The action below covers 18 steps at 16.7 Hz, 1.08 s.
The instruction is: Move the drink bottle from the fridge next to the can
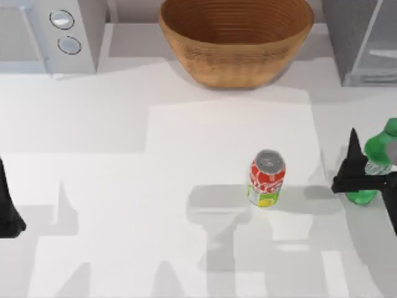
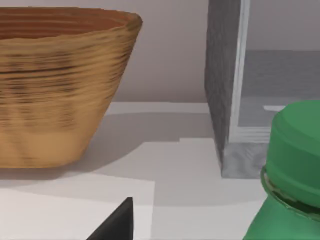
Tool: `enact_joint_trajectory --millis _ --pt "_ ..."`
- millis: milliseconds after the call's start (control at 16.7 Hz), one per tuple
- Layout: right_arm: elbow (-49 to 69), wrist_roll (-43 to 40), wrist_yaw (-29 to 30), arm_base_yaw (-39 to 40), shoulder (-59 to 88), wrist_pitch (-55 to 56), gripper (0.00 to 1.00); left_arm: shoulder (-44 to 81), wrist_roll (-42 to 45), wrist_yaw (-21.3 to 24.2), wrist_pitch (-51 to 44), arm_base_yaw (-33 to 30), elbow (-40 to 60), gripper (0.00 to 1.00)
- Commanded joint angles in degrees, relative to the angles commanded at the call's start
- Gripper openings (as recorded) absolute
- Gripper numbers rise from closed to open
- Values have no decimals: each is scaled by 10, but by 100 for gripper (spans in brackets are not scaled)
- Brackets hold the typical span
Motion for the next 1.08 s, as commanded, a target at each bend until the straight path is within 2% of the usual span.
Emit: enact_joint_trajectory --millis 420,780,1080 --pt "-1 0 1 1 -1 1 100 0 0 0 0 0 0 100" --pt "-59 3 43 44 -22 35 100 0 0 0 0 0 0 100" --pt "-58 3 43 42 -20 35 100 0 0 0 0 0 0 100"
